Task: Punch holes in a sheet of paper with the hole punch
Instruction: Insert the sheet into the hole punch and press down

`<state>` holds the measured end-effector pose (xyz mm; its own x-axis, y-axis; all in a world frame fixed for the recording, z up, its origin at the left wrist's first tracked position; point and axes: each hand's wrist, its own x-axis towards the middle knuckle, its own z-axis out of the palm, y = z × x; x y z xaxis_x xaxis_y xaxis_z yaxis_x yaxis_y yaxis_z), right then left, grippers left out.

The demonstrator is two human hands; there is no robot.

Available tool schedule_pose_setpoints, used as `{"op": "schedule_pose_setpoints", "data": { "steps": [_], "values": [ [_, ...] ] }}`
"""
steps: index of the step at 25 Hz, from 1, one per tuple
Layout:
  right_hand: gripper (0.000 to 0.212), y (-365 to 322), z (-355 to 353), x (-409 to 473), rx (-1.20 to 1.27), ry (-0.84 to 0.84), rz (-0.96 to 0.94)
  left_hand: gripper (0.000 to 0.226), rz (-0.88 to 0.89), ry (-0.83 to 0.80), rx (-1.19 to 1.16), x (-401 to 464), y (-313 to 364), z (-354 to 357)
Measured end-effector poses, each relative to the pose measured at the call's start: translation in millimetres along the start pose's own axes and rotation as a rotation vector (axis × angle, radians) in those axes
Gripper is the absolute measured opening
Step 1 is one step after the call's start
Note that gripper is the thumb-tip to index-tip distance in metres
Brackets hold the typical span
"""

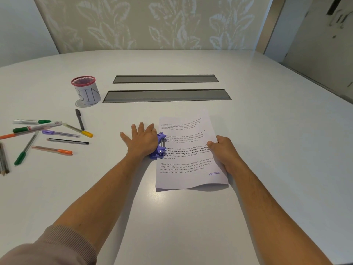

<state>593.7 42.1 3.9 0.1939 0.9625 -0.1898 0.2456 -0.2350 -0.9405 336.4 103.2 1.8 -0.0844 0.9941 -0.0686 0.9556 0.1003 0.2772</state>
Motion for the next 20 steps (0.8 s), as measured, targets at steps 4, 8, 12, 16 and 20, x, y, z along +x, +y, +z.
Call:
{"op": "schedule_pose_setpoints", "data": {
  "steps": [4, 8, 12, 16, 20],
  "values": [
    [0.022, -1.1, -0.4, -1.5, -0.001, -0.003, 0.003, 0.049, -0.016, -0.051, 0.008, 1.9, 3.6, -9.3],
    [0.023, -3.9, -0.8, -4.3, 0.005, -0.016, -0.010, 0.040, -0.045, -0.055, -0.008, -4.3, 10.3, -17.6],
    [0.021, -4.4, -0.9, -6.3, 0.015, -0.016, -0.016, 0.045, -0.096, 0.035, -0.131, -7.2, 14.4, -21.1],
    [0.021, -3.7, -0.1, -7.7, 0.031, -0.026, -0.026, 0.056, -0.094, 0.164, -0.320, -9.1, 9.2, -25.2],
    [0.019, -3.9, -1.8, -8.8, 0.057, -0.029, -0.035, 0.046, -0.064, 0.146, -0.441, -16.3, 4.8, -27.2]
  ]
}}
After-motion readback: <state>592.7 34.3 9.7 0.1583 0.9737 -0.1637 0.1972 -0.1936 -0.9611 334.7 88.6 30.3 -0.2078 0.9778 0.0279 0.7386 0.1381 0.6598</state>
